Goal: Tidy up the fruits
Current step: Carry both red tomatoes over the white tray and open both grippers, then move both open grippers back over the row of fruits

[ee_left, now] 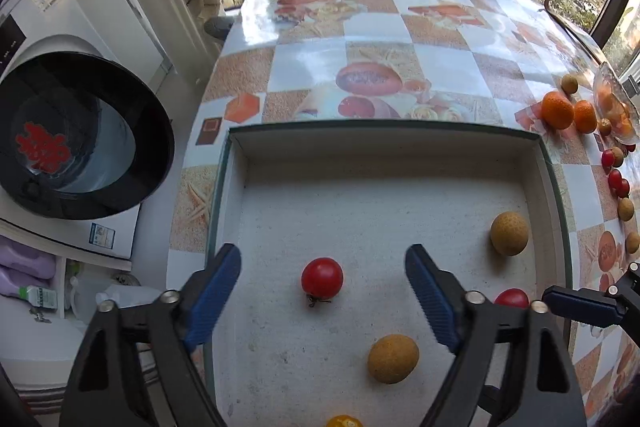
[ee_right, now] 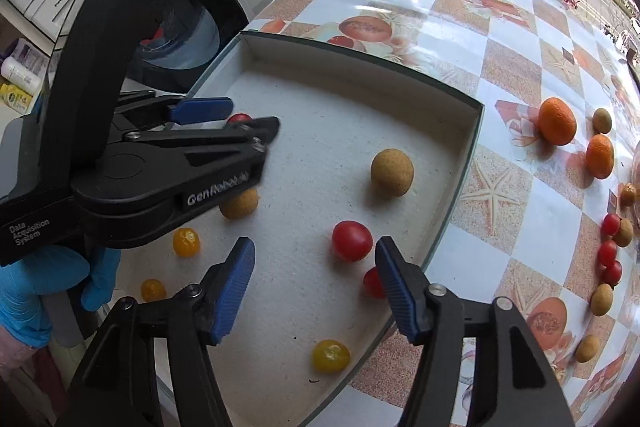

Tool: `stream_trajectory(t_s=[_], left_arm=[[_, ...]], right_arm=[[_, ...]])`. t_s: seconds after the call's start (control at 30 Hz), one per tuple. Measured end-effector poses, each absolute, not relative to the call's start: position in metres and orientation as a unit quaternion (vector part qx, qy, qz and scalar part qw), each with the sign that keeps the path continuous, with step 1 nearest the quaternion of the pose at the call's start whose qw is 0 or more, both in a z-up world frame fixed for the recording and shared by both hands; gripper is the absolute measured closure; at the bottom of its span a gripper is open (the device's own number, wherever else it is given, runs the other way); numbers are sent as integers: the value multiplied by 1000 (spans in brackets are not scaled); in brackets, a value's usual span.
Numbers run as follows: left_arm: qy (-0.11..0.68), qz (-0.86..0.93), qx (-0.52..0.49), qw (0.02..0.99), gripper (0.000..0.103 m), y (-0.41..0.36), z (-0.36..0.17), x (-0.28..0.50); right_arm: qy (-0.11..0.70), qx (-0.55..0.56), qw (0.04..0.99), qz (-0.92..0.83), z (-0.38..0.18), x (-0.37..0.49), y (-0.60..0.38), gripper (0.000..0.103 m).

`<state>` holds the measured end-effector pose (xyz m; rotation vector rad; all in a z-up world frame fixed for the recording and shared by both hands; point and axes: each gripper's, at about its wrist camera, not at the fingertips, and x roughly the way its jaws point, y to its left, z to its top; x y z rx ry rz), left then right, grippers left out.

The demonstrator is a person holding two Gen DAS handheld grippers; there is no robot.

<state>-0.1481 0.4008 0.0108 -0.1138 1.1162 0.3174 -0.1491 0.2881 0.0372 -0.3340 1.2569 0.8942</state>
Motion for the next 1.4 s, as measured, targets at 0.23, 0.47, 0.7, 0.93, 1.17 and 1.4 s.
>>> stream_trajectory(t_s=[0.23, 0.47, 0.7, 0.93, 1.17, 1.4], left_arm=[[531, 139, -37, 835, 14, 388, 19, -146], [522, 121, -24, 844, 14, 356, 37, -146], [507, 87, -13, 857, 14, 306, 58, -141], [503, 45, 2, 863, 14, 251, 67, -130], [518, 26, 9, 855, 14, 222, 50, -100], [529, -8, 5, 848, 14, 203, 31, -64]], right_arm=[[562, -119, 716, 396, 54, -150, 263, 26], [571, -97, 738, 346, 65, -140, 208, 24], [591, -57, 770, 234, 60, -109, 117, 24], [612, -18, 774, 159, 36, -75, 58, 24], [617, -16, 771, 156, 20, -64, 54, 26], [609, -52, 771, 177, 12, -66, 63, 64]])
